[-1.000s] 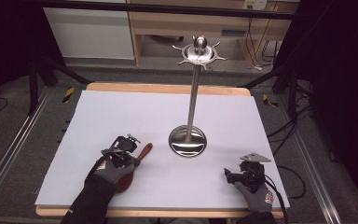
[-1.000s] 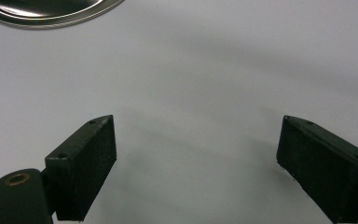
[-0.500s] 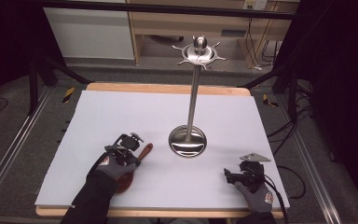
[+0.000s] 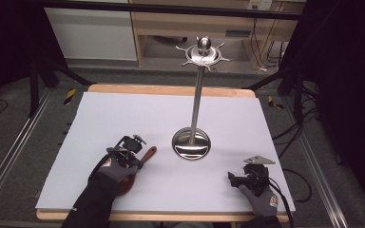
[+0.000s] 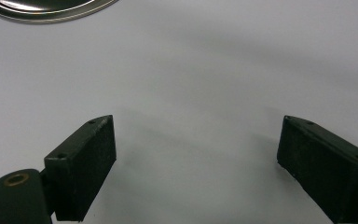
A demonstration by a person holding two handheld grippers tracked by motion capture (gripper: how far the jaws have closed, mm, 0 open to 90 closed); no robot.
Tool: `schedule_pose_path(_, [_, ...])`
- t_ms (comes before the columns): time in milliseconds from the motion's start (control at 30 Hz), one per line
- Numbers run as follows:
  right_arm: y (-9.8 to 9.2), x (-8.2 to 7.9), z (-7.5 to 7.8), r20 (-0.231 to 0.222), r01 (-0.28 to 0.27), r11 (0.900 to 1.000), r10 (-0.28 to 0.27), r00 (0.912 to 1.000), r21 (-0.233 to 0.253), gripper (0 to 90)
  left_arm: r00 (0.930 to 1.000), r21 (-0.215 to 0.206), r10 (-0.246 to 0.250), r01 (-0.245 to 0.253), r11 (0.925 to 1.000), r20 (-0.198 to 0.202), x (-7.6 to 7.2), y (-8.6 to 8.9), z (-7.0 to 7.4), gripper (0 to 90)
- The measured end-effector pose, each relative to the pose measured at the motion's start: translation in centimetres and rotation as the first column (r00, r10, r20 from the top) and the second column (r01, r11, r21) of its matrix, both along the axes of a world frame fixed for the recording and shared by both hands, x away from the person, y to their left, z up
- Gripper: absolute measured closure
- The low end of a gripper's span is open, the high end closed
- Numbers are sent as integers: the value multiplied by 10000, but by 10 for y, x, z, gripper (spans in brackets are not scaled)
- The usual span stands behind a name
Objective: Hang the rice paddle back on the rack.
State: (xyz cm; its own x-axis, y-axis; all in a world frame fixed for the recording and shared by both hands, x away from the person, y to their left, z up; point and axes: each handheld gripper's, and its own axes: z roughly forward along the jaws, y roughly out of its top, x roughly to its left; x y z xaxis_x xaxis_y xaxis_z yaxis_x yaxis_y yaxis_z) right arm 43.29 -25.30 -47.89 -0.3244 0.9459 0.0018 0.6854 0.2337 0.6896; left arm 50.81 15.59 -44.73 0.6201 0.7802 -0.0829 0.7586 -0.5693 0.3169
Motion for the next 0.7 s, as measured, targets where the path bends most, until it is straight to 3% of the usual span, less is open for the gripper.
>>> schedule_pose_path(367, [-1, 0, 0, -19, 18, 10000, -17, 10000, 48, 117, 9993, -252, -49, 59, 9997, 373, -8, 6, 8, 770])
schedule_pose_path(700, [-1, 0, 1, -29, 33, 10000, -33, 10000, 54, 117, 9932, -778, -35, 126, 9969, 1161, -22, 15, 21, 772])
